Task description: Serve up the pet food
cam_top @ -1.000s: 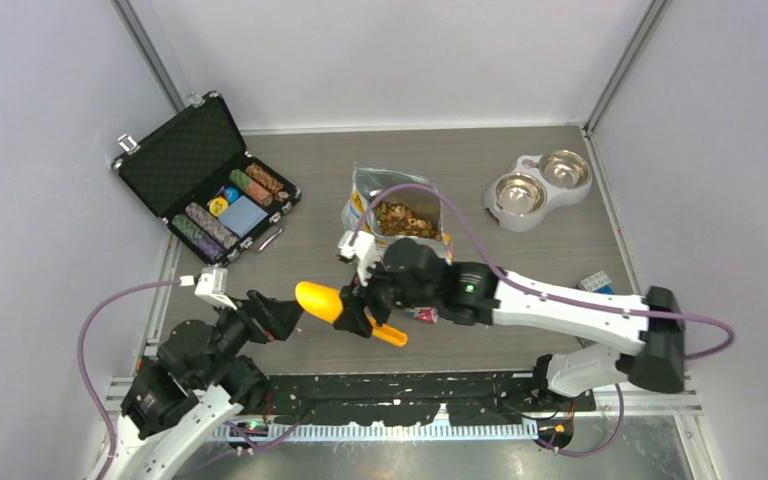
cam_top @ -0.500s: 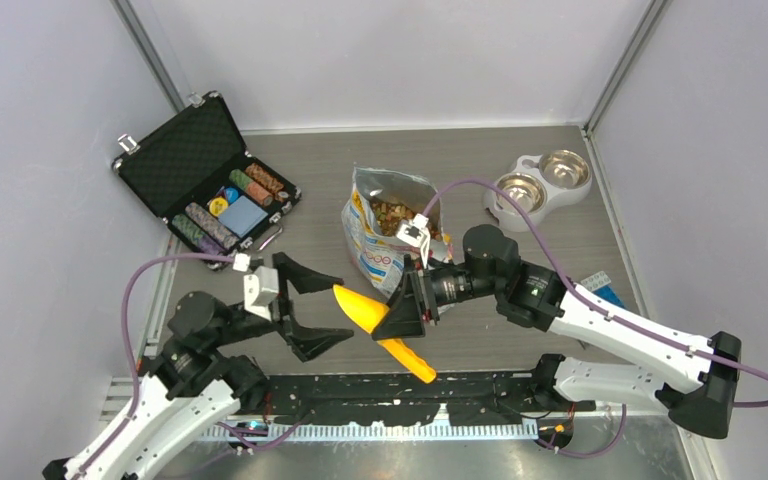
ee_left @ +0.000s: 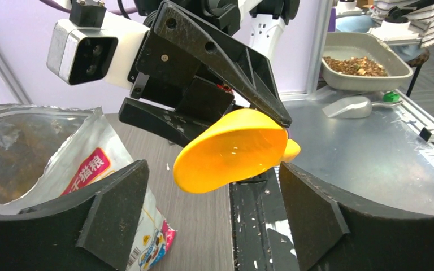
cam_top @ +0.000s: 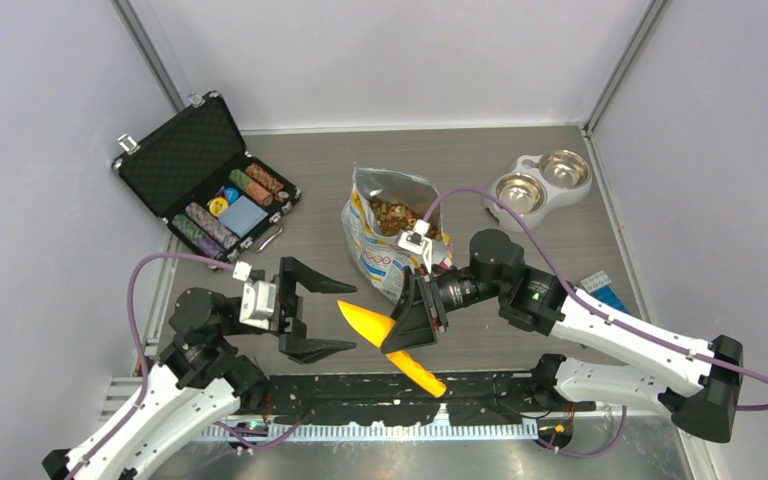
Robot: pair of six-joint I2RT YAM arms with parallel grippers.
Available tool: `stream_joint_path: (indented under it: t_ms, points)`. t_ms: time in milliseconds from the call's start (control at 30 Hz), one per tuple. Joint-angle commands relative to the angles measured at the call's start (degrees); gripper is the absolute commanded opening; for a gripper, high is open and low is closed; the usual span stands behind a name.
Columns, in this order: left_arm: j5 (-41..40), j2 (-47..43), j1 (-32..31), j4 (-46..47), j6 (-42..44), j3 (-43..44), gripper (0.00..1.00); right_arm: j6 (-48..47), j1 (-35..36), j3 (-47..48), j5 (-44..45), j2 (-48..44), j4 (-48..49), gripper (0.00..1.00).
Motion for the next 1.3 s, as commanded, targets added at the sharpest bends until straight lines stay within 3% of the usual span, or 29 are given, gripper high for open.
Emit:
stream_joint_path:
  t_ms: [0,333,533,667,767,933,1000,1033,1067,1167,1200,1267]
  points:
    - [1.09,2.94,-0.12,6.77,-4.27,0.78,0.81,0.72,-0.19,0.07,-2.6,0.23,4.53,0.05]
    - [2.67,8.82,-0.34,10.67,-7.75,2.21,0.69,0.16,-0.1,0.08,-3.29,2.14,4.51,0.05]
    - [7.14,7.29,-1.18,12.64,-5.7,1.2,0.32,-0.08,-0.1,-0.04,-2.98,2.74,4.65,0.05]
    - [6.64,5.75,-1.74,14.69,-5.42,-0.59,0.21,0.08,-0.1,0.09,-2.89,2.52,4.43,0.08]
    - [5.43,4.54,-2.13,15.02,-5.71,-1.17,0.0,0.03,-0.1,0.08,-2.56,2.1,3.89,0.1]
    - [1.33,2.58,-3.11,15.88,-6.85,-2.3,0.0,-0.19,-0.1,0.11,-2.37,1.54,3.74,0.16]
    - [-3.15,1.96,-3.34,14.97,-8.49,-2.28,0.0,-0.43,-0.1,0.1,-1.95,1.13,3.51,0.31]
    - [-5.6,1.62,-3.37,13.92,-9.32,-2.18,0.0,-0.83,-0.17,0.32,-1.34,0.73,2.77,0.53]
    - [-7.34,1.29,-3.35,12.95,-10.05,-2.04,0.0,-2.06,-0.18,0.9,-0.8,0.44,2.18,0.64]
    - [-12.01,-0.22,-3.38,10.29,-12.52,-2.21,0.0,-5.46,-0.19,2.6,3.97,-1.96,-2.63,0.85]
    - [-13.23,-0.81,-3.38,9.53,-13.25,-2.47,0.0,-6.97,-0.24,3.47,5.33,-2.57,-3.46,0.98]
    - [-14.64,-2.09,-3.38,8.1,-14.88,-2.55,0.0,-9.19,-0.74,4.22,9.45,-5.0,-5.22,0.96]
